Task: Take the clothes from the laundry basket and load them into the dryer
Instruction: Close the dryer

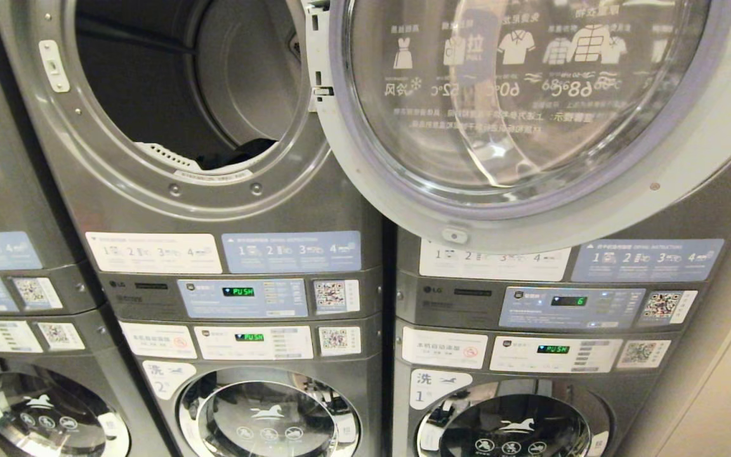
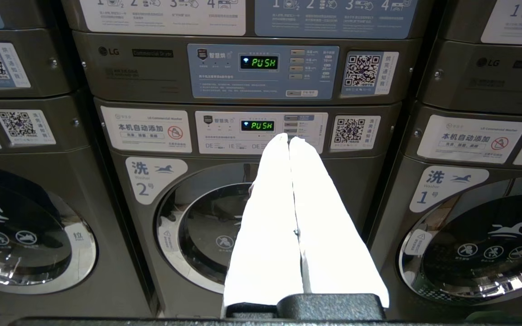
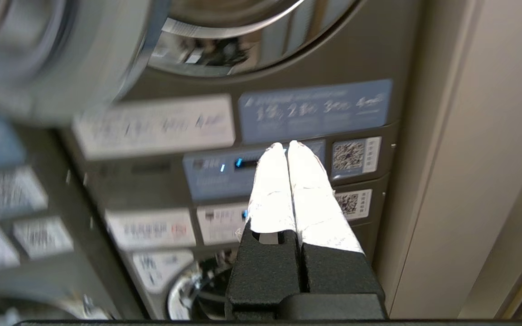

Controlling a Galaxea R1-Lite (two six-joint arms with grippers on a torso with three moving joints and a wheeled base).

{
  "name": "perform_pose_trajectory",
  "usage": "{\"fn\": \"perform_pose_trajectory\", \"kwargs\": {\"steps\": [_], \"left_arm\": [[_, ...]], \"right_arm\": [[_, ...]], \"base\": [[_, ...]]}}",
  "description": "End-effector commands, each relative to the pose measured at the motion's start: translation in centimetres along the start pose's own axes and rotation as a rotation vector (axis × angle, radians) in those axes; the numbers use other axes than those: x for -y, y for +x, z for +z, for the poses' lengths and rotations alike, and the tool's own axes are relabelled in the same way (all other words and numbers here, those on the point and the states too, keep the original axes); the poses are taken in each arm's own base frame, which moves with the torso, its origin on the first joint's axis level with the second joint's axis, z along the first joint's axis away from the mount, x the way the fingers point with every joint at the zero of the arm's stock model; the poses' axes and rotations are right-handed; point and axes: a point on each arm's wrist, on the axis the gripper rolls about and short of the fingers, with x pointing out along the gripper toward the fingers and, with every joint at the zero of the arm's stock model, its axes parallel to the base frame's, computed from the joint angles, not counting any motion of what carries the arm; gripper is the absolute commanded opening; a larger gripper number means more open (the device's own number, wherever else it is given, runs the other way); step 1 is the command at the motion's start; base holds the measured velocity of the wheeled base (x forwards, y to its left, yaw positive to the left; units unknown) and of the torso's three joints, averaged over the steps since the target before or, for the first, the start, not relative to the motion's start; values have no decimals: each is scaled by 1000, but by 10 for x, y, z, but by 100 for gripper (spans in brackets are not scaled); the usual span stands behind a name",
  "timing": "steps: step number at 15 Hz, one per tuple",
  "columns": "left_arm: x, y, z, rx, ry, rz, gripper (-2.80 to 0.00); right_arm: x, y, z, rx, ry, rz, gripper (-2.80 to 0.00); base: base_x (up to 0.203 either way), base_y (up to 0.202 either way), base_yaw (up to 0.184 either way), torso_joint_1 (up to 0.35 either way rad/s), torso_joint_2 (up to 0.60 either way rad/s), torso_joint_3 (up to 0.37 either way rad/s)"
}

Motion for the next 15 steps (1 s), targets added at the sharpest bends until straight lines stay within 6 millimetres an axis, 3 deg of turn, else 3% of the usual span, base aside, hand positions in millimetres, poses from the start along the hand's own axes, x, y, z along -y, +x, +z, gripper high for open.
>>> {"fn": "perform_pose_trajectory", "kwargs": {"steps": [1,3,6,8,10,15], "left_arm": [[0,0,0,1,-1,0,-280],[0,0,0,1,-1,0,-280],[0,0,0,1,-1,0,-280],[0,0,0,1,1,0,-280],[0,0,0,1,-1,0,-280],[0,0,0,1,-1,0,-280]], "right_arm": [[-16,76,19,-156,38,-80,-280],[-25,119,31,-129,112,-99,-280],[-38,180,31,-79,182,-76,-280],[-46,210,40,-20,218,-39,-280],[-49,215,48,10,242,42,-280],[-48,194,49,-2,282,163,-280]], "base": [[0,0,0,-7,0,94],[0,0,0,4,1,41],[0,0,0,0,0,0],[0,0,0,0,0,0],[0,0,0,0,0,0],[0,0,0,0,0,0]]}}
